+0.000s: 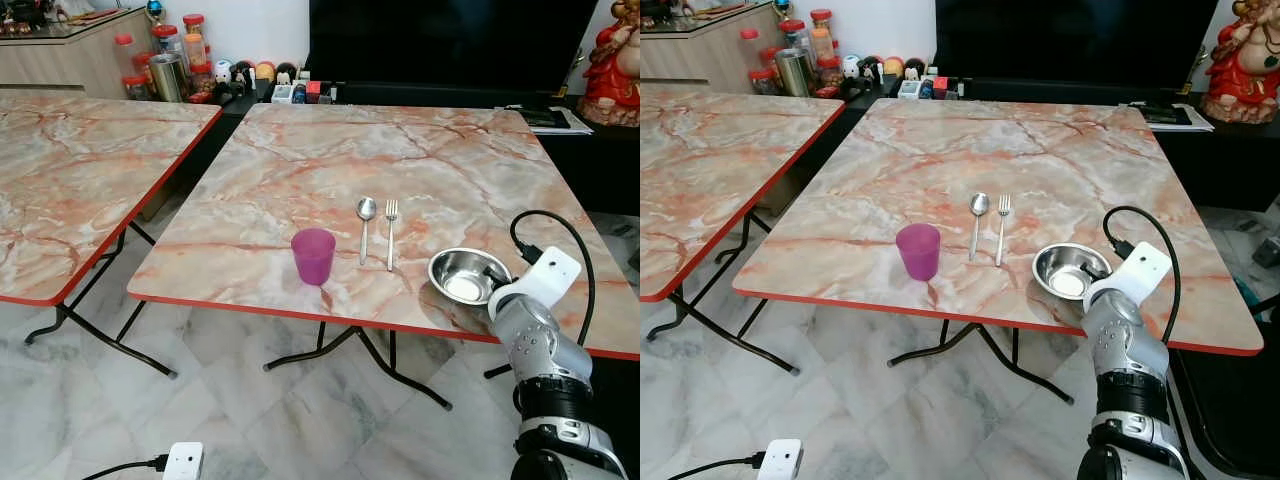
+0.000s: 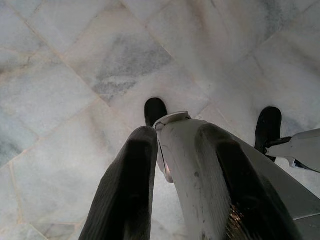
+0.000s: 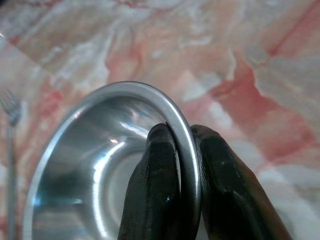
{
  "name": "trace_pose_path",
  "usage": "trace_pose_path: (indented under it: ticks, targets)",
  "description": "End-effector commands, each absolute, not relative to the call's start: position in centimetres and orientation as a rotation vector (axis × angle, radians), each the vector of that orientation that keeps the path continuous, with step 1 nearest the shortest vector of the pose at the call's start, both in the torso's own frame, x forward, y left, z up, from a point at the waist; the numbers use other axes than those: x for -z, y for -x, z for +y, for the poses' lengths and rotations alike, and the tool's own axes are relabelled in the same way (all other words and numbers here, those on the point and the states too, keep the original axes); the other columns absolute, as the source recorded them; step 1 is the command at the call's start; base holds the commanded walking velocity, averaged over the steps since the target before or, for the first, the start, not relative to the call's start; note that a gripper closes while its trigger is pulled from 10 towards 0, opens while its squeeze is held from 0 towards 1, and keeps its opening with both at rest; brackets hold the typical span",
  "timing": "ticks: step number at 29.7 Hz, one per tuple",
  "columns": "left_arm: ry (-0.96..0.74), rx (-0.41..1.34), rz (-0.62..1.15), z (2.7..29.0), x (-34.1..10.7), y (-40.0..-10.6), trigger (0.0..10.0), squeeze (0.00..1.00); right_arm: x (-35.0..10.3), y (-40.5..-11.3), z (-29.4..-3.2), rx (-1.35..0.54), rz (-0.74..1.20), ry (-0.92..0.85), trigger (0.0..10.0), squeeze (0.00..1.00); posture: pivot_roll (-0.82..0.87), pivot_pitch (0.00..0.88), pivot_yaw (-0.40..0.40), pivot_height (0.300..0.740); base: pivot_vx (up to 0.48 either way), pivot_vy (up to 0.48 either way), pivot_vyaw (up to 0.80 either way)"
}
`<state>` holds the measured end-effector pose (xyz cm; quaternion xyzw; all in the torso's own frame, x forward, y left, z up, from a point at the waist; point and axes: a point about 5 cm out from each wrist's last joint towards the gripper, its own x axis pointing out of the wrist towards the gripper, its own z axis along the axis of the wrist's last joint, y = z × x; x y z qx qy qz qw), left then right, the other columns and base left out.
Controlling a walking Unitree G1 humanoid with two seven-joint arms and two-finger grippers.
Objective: Setting the table
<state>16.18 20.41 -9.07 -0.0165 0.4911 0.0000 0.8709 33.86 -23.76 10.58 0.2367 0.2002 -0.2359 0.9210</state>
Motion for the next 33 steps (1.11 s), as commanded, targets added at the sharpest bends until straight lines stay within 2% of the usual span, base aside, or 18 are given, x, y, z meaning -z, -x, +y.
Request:
trace_pose_path:
  ticks: [1, 16, 20, 21, 22, 23, 29, 33]
  targets:
    - [0.035, -0.004, 1.045, 20.6, 9.2, -15.9, 10.0, 0.00, -11.0, -34.0, -23.6, 0.495, 0.385, -0.524, 0.0, 0.00, -0.02, 0.000, 0.002, 0.732, 0.000, 0.000, 0.00]
    - [0.024, -0.004, 1.045, 20.7, 9.2, -15.9, 10.0, 0.00, -12.3, -34.5, -23.9, 0.515, 0.279, -0.596, 0.0, 0.00, -0.01, 0.000, 0.004, 0.732, 0.000, 0.000, 0.00]
    - [0.014, -0.017, 1.035, 20.8, 9.1, -15.9, 10.0, 0.00, -13.9, -35.1, -23.7, 0.454, 0.161, -0.634, 0.0, 0.00, -0.01, 0.000, 0.008, 0.732, 0.000, 0.000, 0.00]
    - [0.011, -0.020, 1.035, 20.8, 9.1, -15.9, 10.0, 0.00, -14.5, -35.4, -23.3, 0.414, 0.129, -0.619, 1.7, 0.00, -0.01, 0.000, 0.008, 0.732, 0.000, 0.000, 0.00]
    - [0.009, -0.023, 1.034, 20.9, 9.1, -15.9, 10.0, 0.00, -15.2, -35.6, -22.8, 0.372, 0.096, -0.601, 1.7, 0.00, -0.01, 0.000, 0.008, 0.732, 0.000, 0.000, 0.00]
    - [0.005, -0.023, 1.032, 20.9, 9.1, -15.9, 10.0, 0.00, -15.7, -35.7, -22.7, 0.361, 0.067, -0.580, 9.7, 0.00, -0.01, 0.000, 0.008, 0.732, 0.000, 0.000, 0.00]
    - [-0.012, -0.032, 1.018, 21.1, 9.1, -15.9, 10.0, 0.00, -18.8, -35.7, -22.6, 0.343, -0.122, -0.429, 10.0, 0.00, -0.02, 0.000, 0.014, 0.732, 0.000, 0.000, 0.00]
    - [0.012, -0.048, 1.021, 21.1, 9.2, -15.7, 10.0, 0.00, -19.8, -35.7, -22.0, 0.270, -0.207, -0.395, 10.0, 0.00, -0.01, 0.000, 0.013, 0.732, 0.000, 0.063, 0.00]
